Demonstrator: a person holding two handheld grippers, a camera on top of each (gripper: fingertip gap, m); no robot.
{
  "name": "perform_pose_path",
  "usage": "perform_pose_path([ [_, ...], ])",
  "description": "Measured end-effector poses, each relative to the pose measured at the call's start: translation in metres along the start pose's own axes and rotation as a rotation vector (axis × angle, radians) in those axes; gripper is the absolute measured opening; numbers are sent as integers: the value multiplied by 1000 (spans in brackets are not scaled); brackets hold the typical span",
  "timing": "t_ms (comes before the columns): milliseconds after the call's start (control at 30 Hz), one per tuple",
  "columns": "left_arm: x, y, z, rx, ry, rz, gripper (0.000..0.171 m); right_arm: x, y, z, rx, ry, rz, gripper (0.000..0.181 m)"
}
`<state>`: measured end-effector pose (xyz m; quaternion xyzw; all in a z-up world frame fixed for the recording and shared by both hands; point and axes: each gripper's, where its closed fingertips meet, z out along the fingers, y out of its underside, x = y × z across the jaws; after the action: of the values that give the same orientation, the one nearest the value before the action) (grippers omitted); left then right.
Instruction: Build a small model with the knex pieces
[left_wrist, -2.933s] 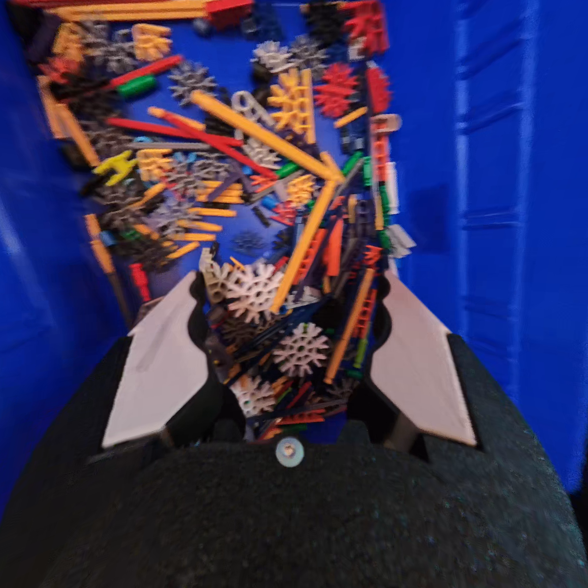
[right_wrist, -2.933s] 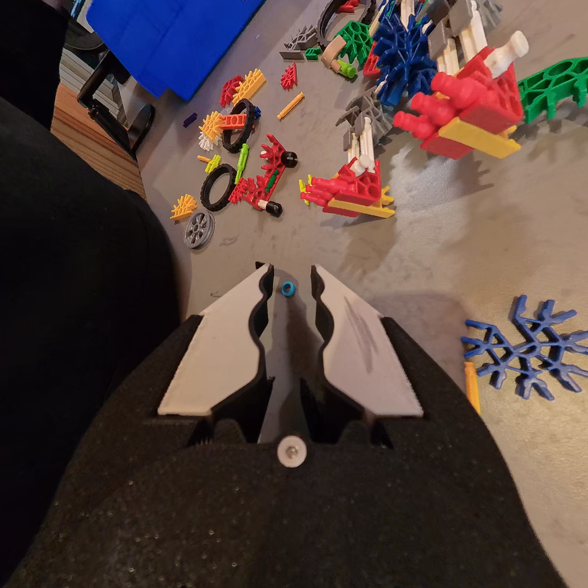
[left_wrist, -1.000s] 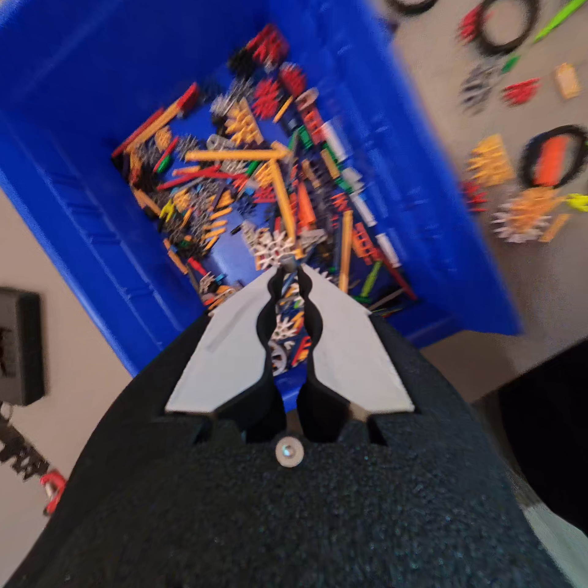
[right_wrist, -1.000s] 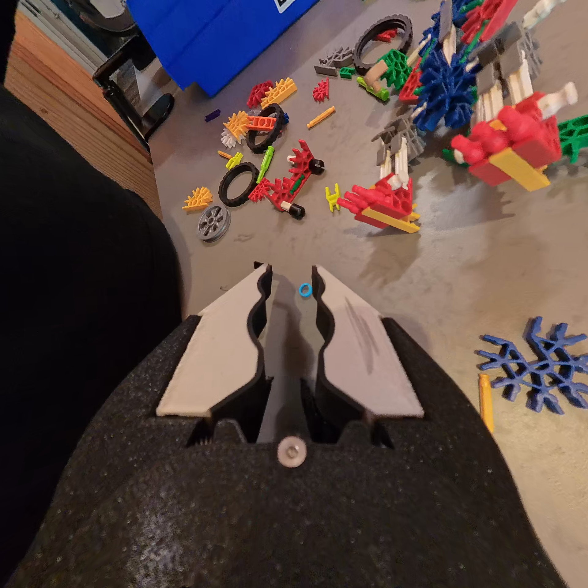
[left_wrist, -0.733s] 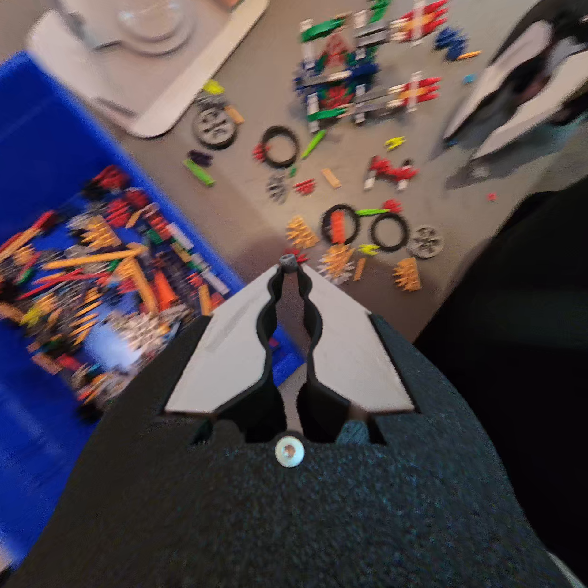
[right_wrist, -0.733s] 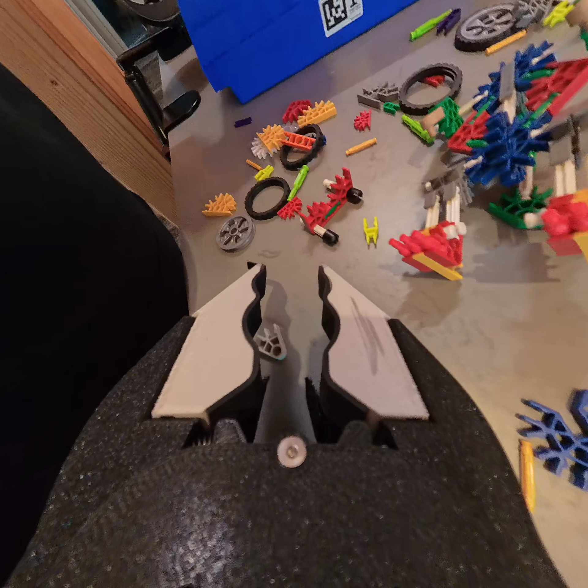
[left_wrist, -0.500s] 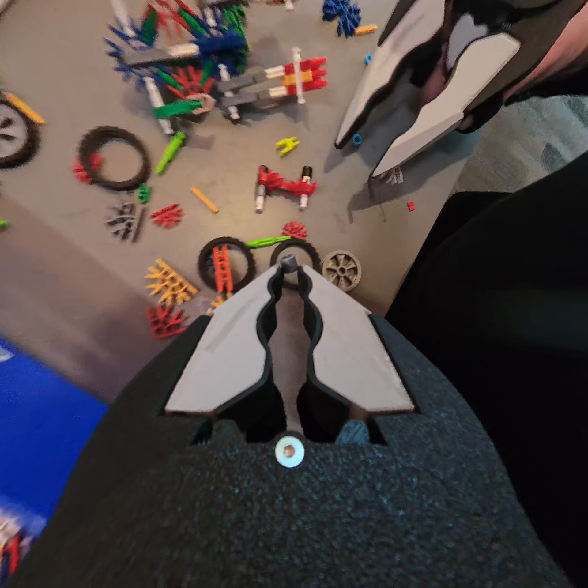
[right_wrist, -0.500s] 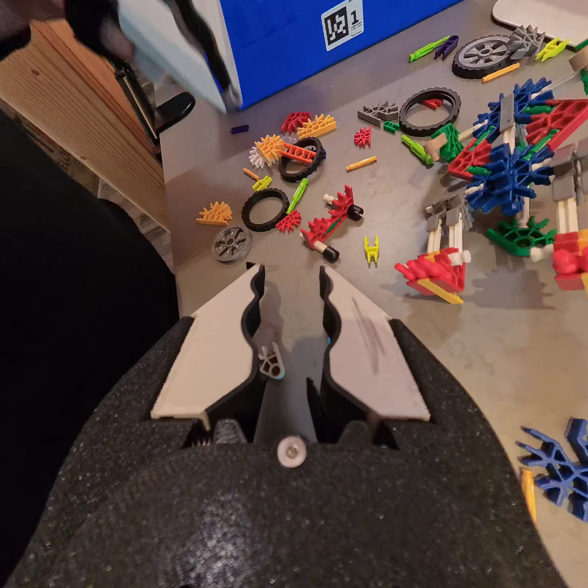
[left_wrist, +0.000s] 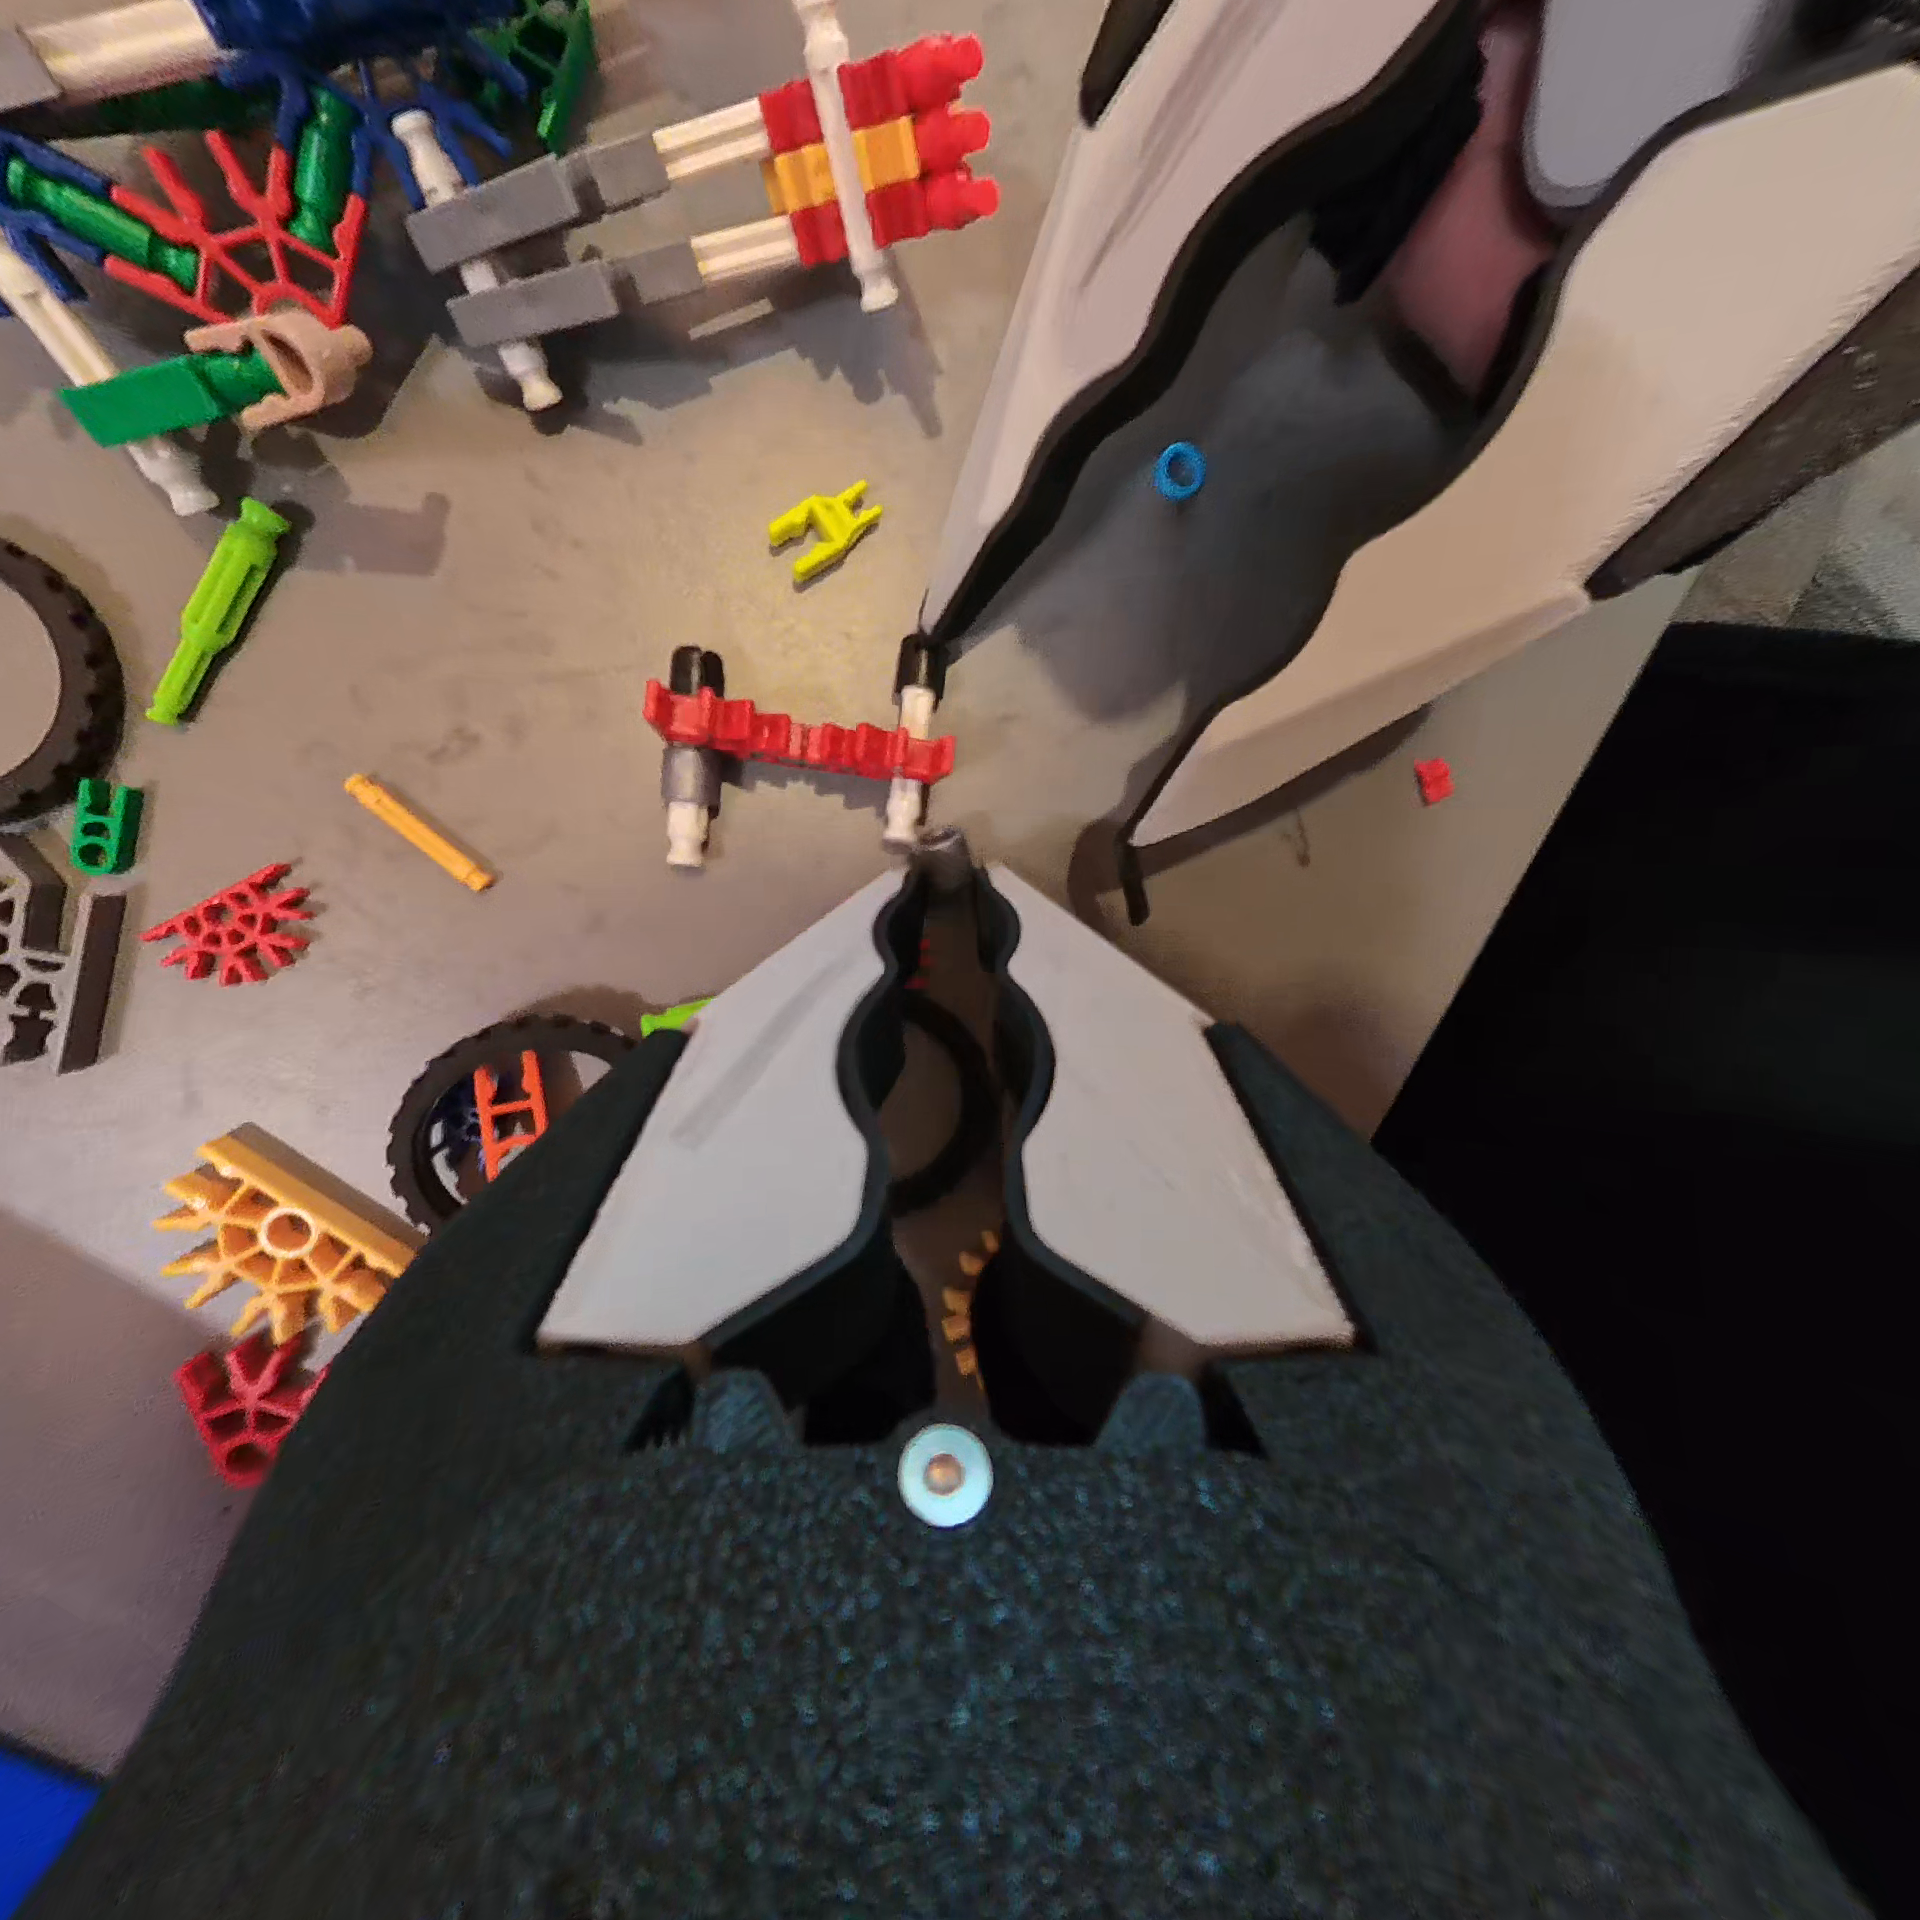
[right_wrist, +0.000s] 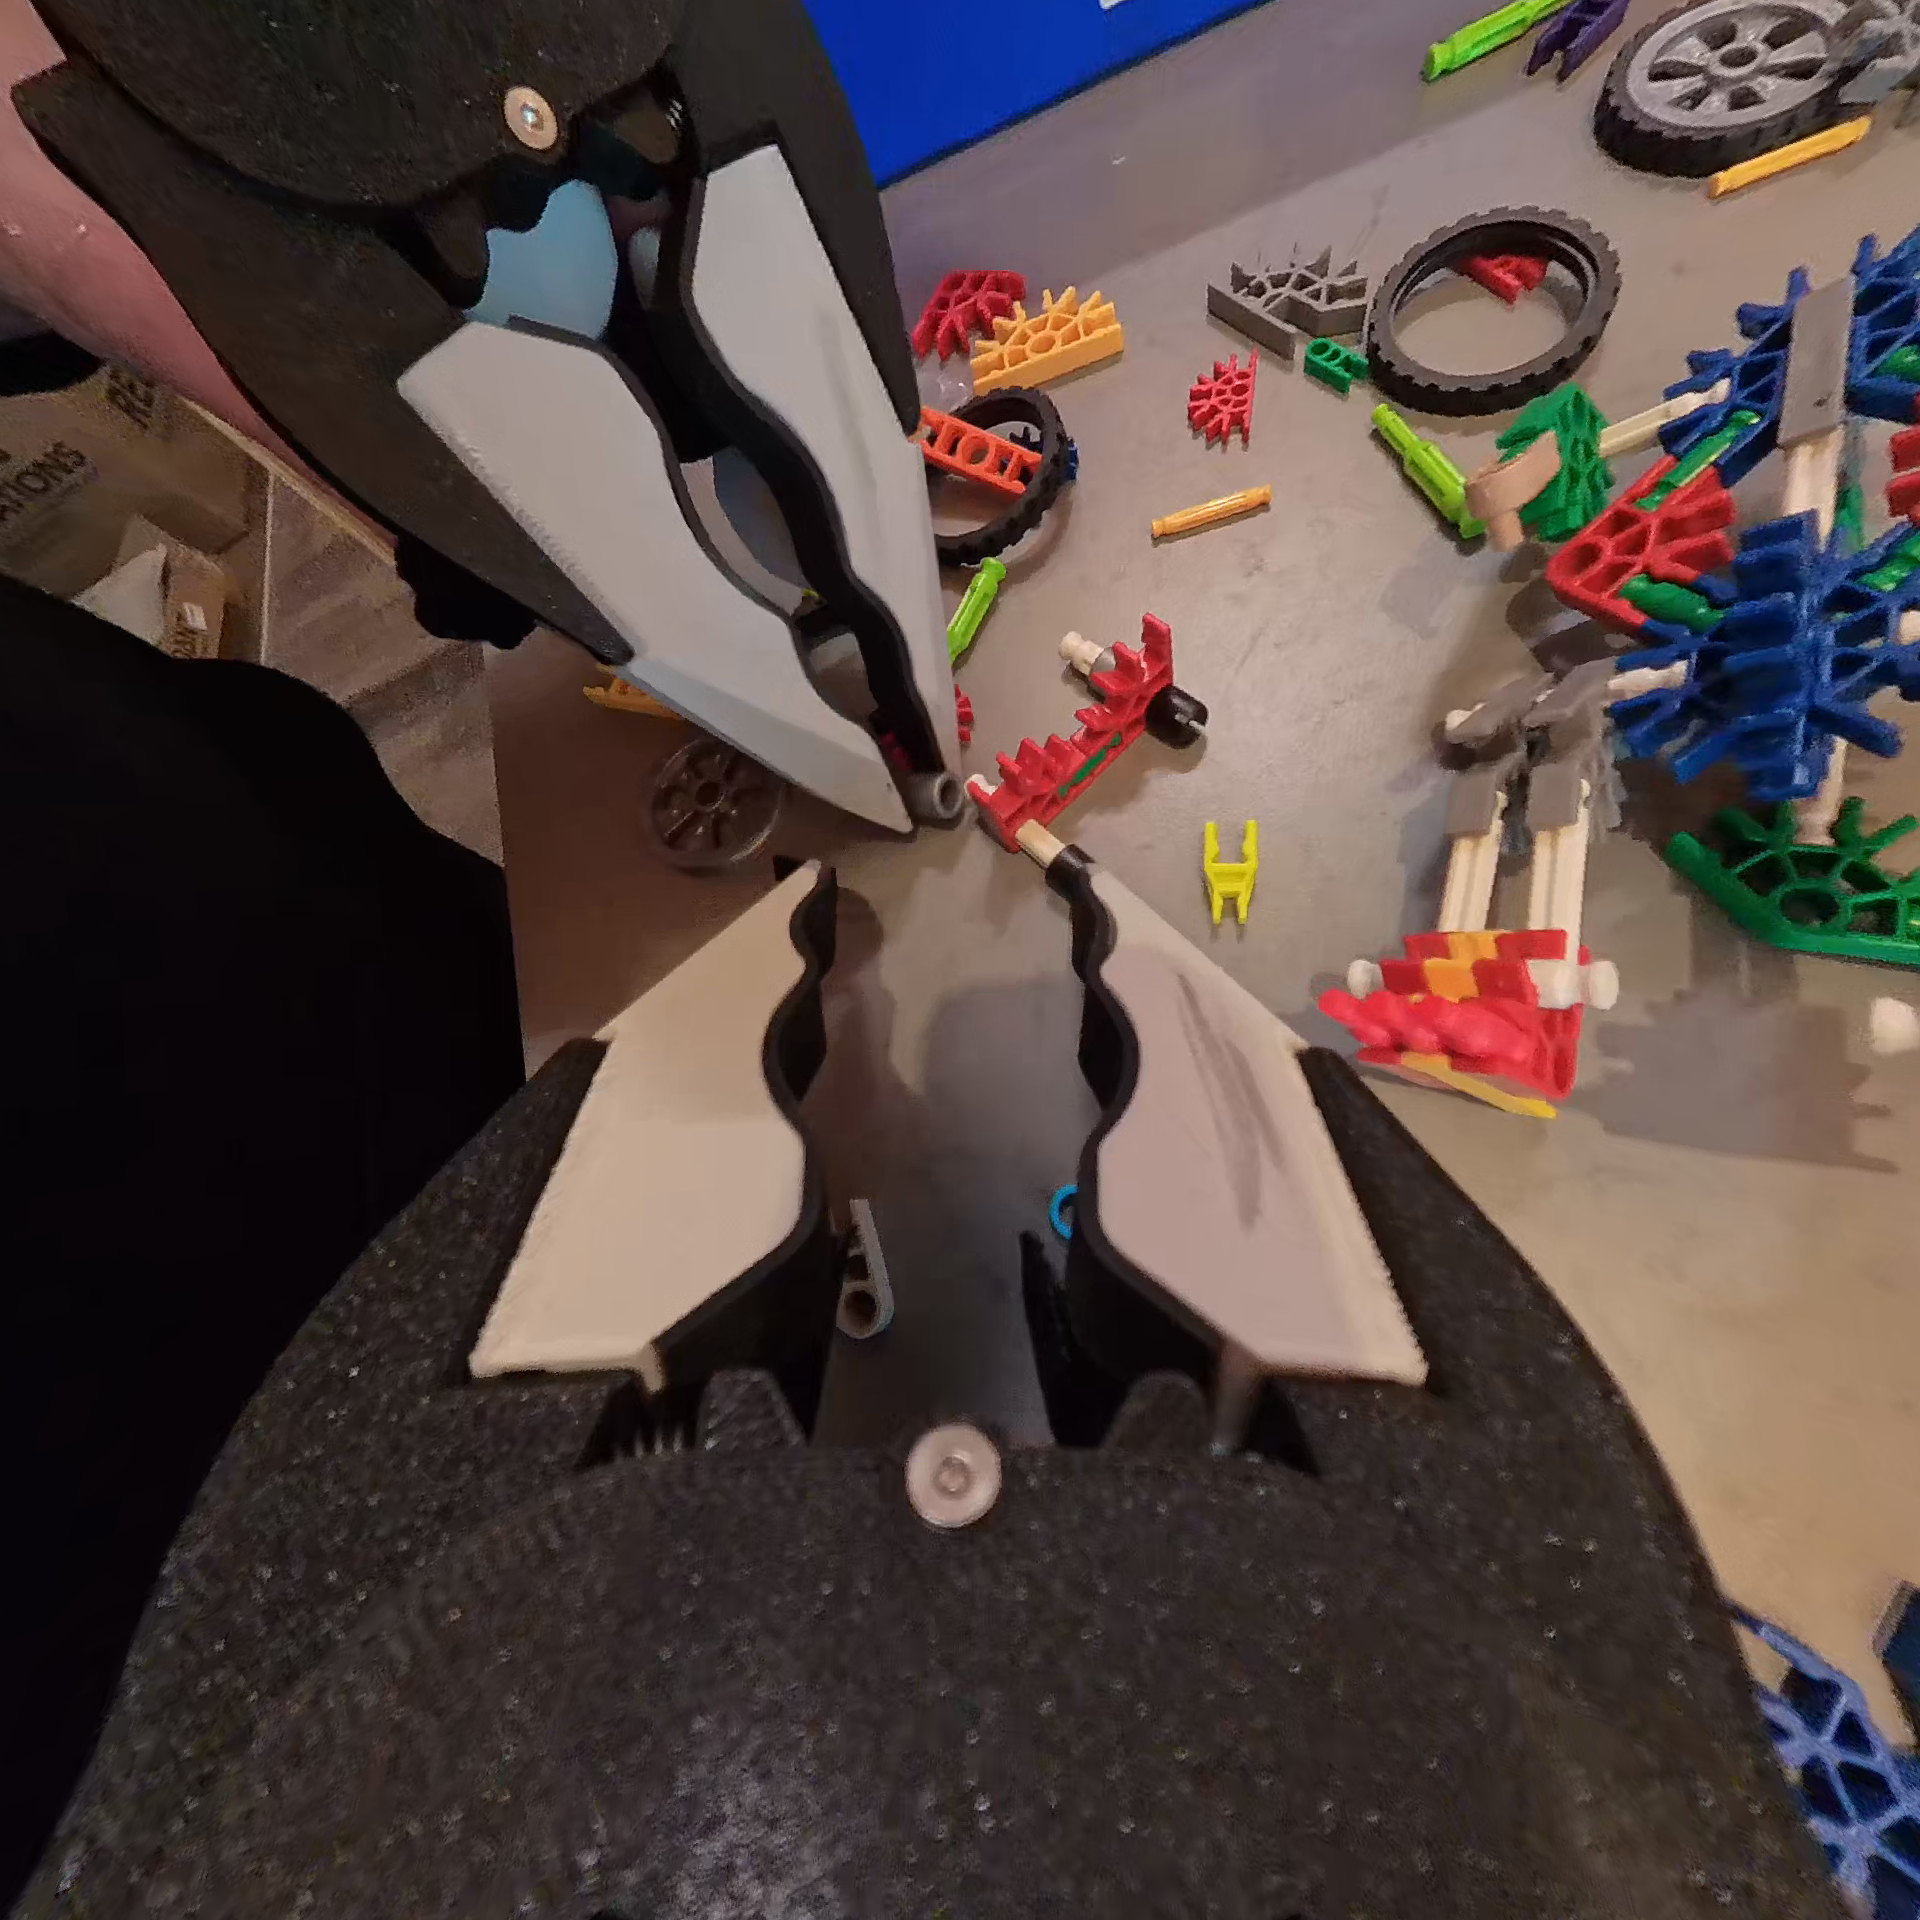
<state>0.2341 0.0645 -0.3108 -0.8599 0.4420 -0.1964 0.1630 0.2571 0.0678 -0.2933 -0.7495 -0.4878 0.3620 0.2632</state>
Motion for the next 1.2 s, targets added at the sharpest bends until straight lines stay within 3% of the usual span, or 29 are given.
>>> perform_pose_path([
  [367, -12, 2, -4, -26, -27, -31, 8, 1, -3, 3, -4, -20, -2, 45],
  [1200, -23, -4, 0, -160, -22, 144, 8, 6, -4, 3, 2, -17, 30, 45],
])
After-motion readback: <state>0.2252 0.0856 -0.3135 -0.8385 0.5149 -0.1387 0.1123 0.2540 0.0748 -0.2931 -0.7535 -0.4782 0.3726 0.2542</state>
